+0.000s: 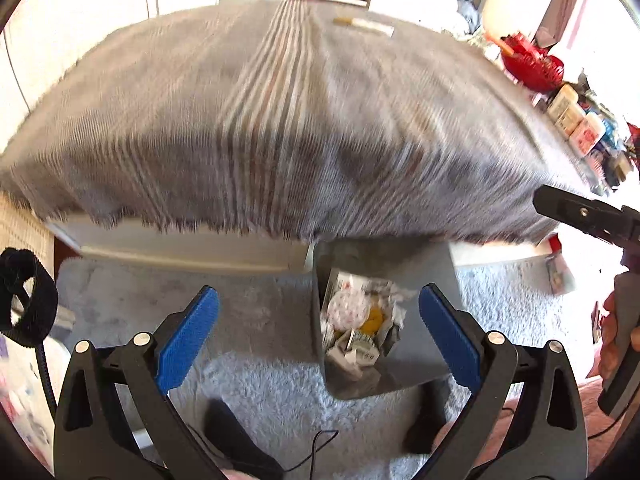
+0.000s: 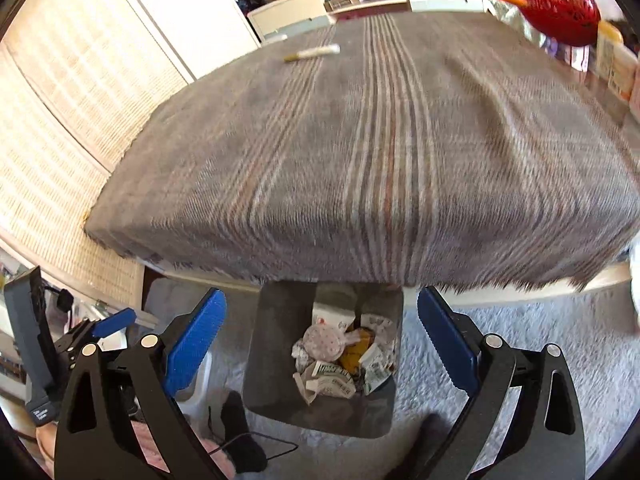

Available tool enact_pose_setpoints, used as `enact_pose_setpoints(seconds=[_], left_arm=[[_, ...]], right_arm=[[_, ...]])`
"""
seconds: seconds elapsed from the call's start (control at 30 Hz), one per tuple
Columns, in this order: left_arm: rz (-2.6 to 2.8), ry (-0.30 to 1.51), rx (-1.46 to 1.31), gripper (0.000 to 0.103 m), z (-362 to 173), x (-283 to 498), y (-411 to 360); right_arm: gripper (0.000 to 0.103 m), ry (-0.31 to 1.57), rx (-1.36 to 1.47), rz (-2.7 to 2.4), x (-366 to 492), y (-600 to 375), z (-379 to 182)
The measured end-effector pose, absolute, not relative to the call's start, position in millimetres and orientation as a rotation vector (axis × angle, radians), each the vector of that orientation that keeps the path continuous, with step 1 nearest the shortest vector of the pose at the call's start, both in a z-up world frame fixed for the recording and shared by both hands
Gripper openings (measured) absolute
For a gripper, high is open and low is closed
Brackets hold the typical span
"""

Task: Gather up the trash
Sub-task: 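Move both open tools back over the table toward the cigarette-like tube, then close the right tool on the white-and-yellow cigarette-like tube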

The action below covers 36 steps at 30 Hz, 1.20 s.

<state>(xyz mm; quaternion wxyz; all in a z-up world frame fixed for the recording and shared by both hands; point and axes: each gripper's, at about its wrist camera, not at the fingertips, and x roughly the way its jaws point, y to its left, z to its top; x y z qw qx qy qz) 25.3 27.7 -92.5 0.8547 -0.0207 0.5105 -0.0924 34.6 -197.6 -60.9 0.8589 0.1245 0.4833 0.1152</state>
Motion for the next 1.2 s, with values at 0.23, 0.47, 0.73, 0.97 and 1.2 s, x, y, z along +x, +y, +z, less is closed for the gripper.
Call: enact_pose_setpoints(seconds=[0.23,0.47,0.73,0.97,1.2], left_arm=[[-0.165,1.007,-0.044,0.095,-62,65,29],[-0.094,0.986,-0.012,0.095,-45,136,32],[-0.071,0.955,-0.004,0.095,-34,200,32],[-0.109,0.926,-0.016,0.091,-45,242,34],[-0.147,0.935,-0.011,0.088,-59,264,35]], right_arm=[[0.097,0.941,0.164,0.243,89,-194,-23],[0.095,0.893,0.107,0.284,164,-183,-7],[0.079,0.891,0.007,0.317,257,-163,-15],[0.068,0.898,-0.004,0.335,324,-151,-33],[0.062,0.913,-0.056,0.375,363,-132,-56]])
